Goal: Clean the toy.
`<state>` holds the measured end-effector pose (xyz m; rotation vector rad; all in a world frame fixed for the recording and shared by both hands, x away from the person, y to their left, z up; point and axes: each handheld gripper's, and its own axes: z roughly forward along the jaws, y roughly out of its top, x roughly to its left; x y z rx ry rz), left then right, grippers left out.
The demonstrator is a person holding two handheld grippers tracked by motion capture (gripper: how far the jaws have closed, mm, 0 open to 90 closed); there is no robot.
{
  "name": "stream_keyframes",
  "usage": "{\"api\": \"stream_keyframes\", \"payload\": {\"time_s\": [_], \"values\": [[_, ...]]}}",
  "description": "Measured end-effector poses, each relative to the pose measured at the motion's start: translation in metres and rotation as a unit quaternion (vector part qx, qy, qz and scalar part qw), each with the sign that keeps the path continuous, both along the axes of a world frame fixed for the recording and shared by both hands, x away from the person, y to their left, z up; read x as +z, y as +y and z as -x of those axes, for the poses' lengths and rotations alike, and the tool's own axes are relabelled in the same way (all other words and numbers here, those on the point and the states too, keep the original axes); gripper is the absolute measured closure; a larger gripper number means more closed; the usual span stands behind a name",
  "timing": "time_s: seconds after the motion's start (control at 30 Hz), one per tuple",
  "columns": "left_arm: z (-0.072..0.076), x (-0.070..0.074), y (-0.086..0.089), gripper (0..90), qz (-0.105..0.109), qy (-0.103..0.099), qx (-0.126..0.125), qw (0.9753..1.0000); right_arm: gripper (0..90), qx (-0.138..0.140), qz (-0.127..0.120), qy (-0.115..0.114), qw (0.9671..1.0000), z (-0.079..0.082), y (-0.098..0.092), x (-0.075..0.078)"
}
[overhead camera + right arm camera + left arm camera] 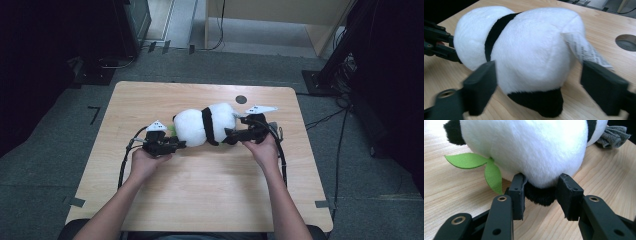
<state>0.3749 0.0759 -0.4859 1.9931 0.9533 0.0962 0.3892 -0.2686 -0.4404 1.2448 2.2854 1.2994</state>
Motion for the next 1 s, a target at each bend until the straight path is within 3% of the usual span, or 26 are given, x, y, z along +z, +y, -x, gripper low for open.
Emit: {"api": "stream_keyframes", "payload": {"time_s": [0.1,0.3,0.47,0.63,0.73,0.8,1.0], "values": [[0.0,-0.001,0.0,60.4,0.003,-0.001,0.001,1.0,0.0,-0.003,-0.002,0.011,0.9999,-0.006,0.008,-0.006],[0.001,-0.003,0.0,60.3,0.005,-0.003,0.0,1.0,0.0,-0.022,-0.008,0.031,0.9993,-0.015,0.025,-0.022],[0.0,-0.004,-0.001,60.2,0.007,-0.002,-0.001,1.0,0.7,-0.018,0.013,0.015,0.9996,-0.014,0.033,-0.034],[0.001,-0.005,-0.004,55.4,0.01,-0.008,-0.009,0.9999,27.5,-0.017,0.01,0.009,0.9998,-0.014,0.03,-0.035],[0.002,-0.004,-0.004,46.8,0.006,-0.009,-0.017,0.9998,40.2,-0.015,0.006,0.009,0.9998,-0.013,0.027,-0.032],[0.003,-0.002,-0.003,40.6,0.002,-0.012,-0.018,0.9998,44.1,-0.014,-0.002,0.01,0.9998,-0.012,0.024,-0.029],[0.003,0.011,0.012,37.2,0.026,-0.019,-0.026,0.9991,45.1,-0.009,-0.02,0.011,0.9997,-0.008,0.014,-0.017]]}}
